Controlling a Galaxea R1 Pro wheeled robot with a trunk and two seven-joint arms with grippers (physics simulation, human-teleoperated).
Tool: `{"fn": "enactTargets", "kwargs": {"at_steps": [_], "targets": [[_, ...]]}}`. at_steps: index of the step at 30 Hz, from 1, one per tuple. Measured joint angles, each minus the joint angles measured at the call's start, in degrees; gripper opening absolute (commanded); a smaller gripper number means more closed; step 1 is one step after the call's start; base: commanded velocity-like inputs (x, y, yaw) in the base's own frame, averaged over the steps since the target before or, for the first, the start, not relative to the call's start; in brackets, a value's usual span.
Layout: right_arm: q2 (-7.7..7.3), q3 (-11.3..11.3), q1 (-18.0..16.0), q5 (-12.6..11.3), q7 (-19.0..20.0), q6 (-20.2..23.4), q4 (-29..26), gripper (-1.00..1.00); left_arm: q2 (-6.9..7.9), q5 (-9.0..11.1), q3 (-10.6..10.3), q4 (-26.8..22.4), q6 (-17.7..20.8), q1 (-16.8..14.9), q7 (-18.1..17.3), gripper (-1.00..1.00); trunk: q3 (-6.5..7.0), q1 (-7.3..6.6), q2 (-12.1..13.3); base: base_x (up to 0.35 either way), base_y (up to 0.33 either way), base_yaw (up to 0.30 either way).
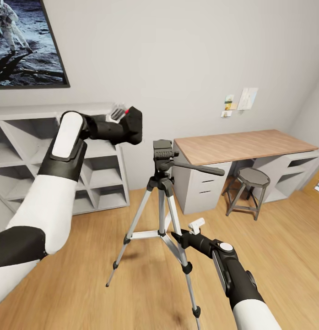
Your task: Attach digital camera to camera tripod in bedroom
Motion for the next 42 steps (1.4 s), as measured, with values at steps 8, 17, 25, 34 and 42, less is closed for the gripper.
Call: {"fn": "enactTargets", "kwargs": {"at_steps": [8, 17, 25, 34, 42], "targets": [[0.0, 0.01, 0.01, -0.03, -0.1, -0.02, 0.0, -1.0, -2.89, 2.13, -4.54, -0.6, 0.24, -0.07, -0.26, -1.0, 0.0, 0.0, 0.0, 0.0, 0.0, 0.0], [0.02, -0.02, 0.02, 0.03, -0.26, 0.09, -0.1, -1.0, -2.69, 2.04, -5.02, -5.29, 0.01, -0.08, 0.17, -1.0, 0.0, -0.01, -0.01, 0.0, 0.0, 0.0], [0.02, -0.01, 0.01, 0.01, -0.23, 0.06, -0.1, -1.0, -2.33, 0.74, -5.04, -13.86, -0.07, -0.2, 2.43, -1.0, 0.0, 0.0, 0.0, 0.0, 0.0, 0.0], [0.0, -0.03, 0.03, 0.0, -0.21, 0.05, -0.1, -1.0, 0.82, 0.29, -5.88, -16.59, -0.07, -0.24, 4.09, -1.0, 0.0, 0.0, -0.01, 0.0, 0.0, 0.0], [-0.03, -0.03, 0.03, -0.1, -0.22, 0.09, -0.1, -1.0, 1.06, -4.18, -16.55, -18.43, 0.2, -0.23, 4.39, -1.0, 0.0, 0.0, 0.0, 0.0, 0.0, 0.0]]}}
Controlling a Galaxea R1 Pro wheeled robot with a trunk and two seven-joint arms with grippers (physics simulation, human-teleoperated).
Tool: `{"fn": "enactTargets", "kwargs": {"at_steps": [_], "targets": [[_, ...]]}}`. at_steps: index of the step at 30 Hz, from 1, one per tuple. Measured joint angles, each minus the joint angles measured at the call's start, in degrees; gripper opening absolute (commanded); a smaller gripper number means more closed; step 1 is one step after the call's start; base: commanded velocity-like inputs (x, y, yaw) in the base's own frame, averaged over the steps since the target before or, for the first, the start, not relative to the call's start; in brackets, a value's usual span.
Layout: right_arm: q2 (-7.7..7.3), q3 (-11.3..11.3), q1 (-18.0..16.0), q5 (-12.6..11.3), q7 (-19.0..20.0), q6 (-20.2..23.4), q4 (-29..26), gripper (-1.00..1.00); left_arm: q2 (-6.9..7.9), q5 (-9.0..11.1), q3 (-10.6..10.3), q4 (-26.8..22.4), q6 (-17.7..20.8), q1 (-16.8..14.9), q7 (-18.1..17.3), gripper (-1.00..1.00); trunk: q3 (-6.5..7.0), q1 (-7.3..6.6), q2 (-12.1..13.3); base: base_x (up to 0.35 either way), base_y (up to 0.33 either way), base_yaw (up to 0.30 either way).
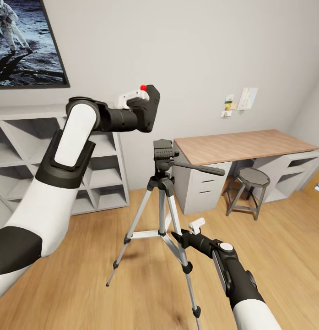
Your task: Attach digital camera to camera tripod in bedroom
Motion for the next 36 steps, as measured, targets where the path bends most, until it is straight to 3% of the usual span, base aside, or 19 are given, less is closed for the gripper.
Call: {"fn": "enactTargets", "kwargs": {"at_steps": [3, 6, 8, 13, 17, 19, 28, 36], "targets": [[-0.03, -0.01, -0.01, 0.01, 0.02, 0.0, 0.01, -1.0, 0.07, -0.05, -0.76, 0.09, 0.12, 0.0, -0.62, -1.0, 0.0, 0.0, 0.0, 0.0, 0.0, 0.0], [-0.03, -0.04, -0.01, 0.06, 0.02, -0.02, 0.0, -1.0, 1.32, 0.05, -1.08, -0.09, 0.74, -0.45, -4.44, -1.0, 0.0, 0.0, 0.0, 0.0, 0.0, 0.0], [-0.01, -0.02, 0.0, 0.09, 0.04, -0.05, 0.0, -1.0, 2.8, 0.11, -1.17, -0.03, 0.77, -1.83, -9.18, -1.0, 0.01, -0.01, -0.01, 0.0, 0.0, 0.0], [-0.03, -0.08, 0.04, 0.18, 0.12, -0.17, 0.01, -1.0, 8.14, -0.08, -1.26, 0.54, 0.73, -9.01, -26.26, -1.0, 0.01, -0.01, -0.02, 0.0, 0.0, 0.0], [-0.05, -0.07, 0.02, 0.2, 0.14, -0.17, 0.01, -1.0, 10.81, -0.42, -1.36, 0.19, 0.76, -11.51, -33.77, -1.0, 0.01, -0.01, -0.01, 0.0, 0.0, 0.0], [-0.05, -0.07, 0.02, 0.14, 0.12, -0.16, 0.01, -1.0, 11.46, -0.53, -1.54, -0.06, 0.76, -11.81, -35.12, -1.0, 0.0, 0.0, -0.01, 0.0, 0.0, 0.0], [-0.04, -0.08, 0.02, 0.15, 0.13, -0.22, 0.02, -1.0, 14.55, -1.43, -7.0, -1.07, 0.77, -12.36, -37.42, -1.0, 0.0, 0.0, 0.0, 0.0, 0.0, 0.0], [-0.05, -0.17, 0.03, 0.13, 0.14, -0.17, 0.02, -1.0, 15.47, -1.31, -7.71, -0.93, 0.77, -12.39, -37.49, -1.0, 0.0, 0.0, 0.0, 0.0, 0.0, 0.0]]}}
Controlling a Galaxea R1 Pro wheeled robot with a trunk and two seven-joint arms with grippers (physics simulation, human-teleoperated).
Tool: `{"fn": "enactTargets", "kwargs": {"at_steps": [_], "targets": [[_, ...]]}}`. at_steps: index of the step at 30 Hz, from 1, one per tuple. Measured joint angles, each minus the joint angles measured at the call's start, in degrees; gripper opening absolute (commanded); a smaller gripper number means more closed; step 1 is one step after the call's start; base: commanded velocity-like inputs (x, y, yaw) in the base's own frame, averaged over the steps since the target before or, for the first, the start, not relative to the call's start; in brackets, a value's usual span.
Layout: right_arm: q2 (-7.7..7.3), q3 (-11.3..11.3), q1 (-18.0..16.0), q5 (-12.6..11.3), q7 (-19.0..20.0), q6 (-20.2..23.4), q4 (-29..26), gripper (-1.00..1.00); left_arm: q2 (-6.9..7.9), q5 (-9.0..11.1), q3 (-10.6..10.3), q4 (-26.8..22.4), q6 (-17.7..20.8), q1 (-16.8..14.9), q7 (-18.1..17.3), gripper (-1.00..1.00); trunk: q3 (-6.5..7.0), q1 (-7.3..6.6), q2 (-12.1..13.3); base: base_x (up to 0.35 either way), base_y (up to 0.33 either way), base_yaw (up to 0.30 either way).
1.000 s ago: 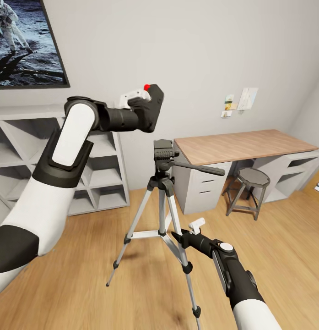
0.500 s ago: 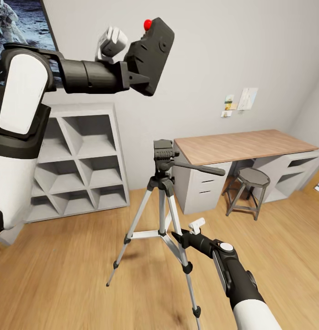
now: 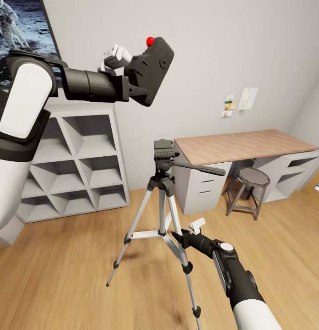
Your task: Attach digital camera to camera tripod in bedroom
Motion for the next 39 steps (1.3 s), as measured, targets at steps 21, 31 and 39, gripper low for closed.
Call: {"fn": "enactTargets", "kwargs": {"at_steps": [21, 31, 39], "targets": [[-0.02, -0.24, -0.01, -0.14, -0.07, 0.08, -0.01, -1.0, 11.99, 1.63, -20.41, 0.03, 0.09, -17.83, -24.57, -1.0, 0.0, 0.0, 0.0, 0.0, 0.0, 0.0], [-0.01, -0.23, -0.02, -0.13, -0.07, 0.07, -0.01, -1.0, 12.22, 0.77, -22.46, 0.07, 0.09, -18.84, -25.88, -1.0, 0.0, 0.0, 0.0, 0.0, 0.0, 0.0], [-0.01, -0.22, 0.0, -0.23, -0.14, 0.09, -0.02, -1.0, 11.72, -2.63, -22.19, -0.01, -0.32, -18.87, -24.72, -1.0, 0.0, 0.0, 0.0, 0.0, 0.0, 0.0]]}}
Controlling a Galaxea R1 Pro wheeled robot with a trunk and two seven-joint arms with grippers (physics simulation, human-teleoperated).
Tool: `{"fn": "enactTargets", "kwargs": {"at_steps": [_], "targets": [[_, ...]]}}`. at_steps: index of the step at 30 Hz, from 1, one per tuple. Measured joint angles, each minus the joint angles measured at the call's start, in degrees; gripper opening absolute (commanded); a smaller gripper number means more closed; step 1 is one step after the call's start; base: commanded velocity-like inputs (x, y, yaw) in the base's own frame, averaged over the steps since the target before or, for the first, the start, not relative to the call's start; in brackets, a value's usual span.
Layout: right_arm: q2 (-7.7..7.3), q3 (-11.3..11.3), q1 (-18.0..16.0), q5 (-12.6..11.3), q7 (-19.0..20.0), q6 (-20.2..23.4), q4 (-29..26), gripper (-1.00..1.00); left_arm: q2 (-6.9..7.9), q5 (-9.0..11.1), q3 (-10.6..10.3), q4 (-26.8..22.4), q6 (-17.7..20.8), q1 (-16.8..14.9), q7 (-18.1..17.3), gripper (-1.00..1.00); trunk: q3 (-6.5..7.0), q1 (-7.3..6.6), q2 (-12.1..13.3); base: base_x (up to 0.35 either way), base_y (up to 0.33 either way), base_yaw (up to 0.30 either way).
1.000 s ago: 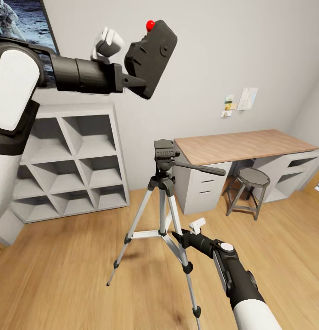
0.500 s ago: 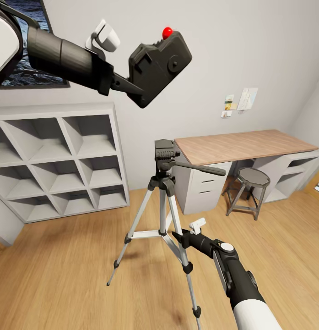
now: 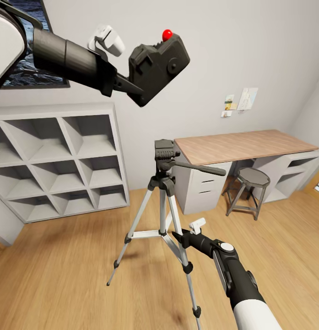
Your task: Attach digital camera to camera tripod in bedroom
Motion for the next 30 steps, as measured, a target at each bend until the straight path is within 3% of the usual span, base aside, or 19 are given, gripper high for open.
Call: {"fn": "enactTargets", "kwargs": {"at_steps": [4, 6, 10, 11, 13, 22, 30], "targets": [[0.0, 0.0, -0.01, 0.0, -0.01, 0.01, 0.0, -1.0, -0.65, -1.67, -0.44, -0.08, 0.04, 0.0, 1.82, -1.0, 0.0, 0.0, 0.0, 0.0, 0.0, 0.0], [0.0, -0.01, -0.03, 0.05, -0.01, 0.02, 0.0, -1.0, -1.02, -2.74, -1.93, -0.06, 0.13, 0.0, 2.18, -1.0, 0.0, 0.0, 0.0, 0.0, 0.0, 0.0], [0.0, -0.02, -0.03, 0.03, -0.02, 0.0, 0.0, -1.0, -1.59, -4.72, -7.93, 0.18, 0.29, 0.01, 2.26, -1.0, 0.0, 0.0, 0.01, 0.0, 0.0, 0.0], [0.0, -0.01, -0.03, 0.04, -0.01, 0.0, 0.0, -1.0, -1.75, -5.27, -10.67, 0.32, 0.38, 0.03, 2.18, -1.0, -0.01, 0.0, 0.01, 0.0, 0.0, 0.0], [0.0, -0.01, -0.04, 0.12, -0.03, -0.01, 0.0, -1.0, -1.8, -5.49, -11.9, 0.39, 0.38, 0.01, 2.18, -1.0, 0.0, 0.0, 0.0, 0.0, 0.0, 0.0], [0.0, 0.03, 0.0, 0.14, -0.06, -0.09, -0.01, -1.0, -2.29, -5.15, -12.99, 1.11, 0.41, 0.0, 2.11, -1.0, 0.0, 0.0, 0.0, 0.0, 0.0, 0.0], [0.01, -0.01, -0.03, 0.22, -0.04, -0.08, 0.0, -1.0, -7.01, -5.87, -13.05, 7.56, 0.41, -0.42, 2.23, -1.0, 0.0, 0.0, 0.0, 0.0, 0.0, 0.0]]}}
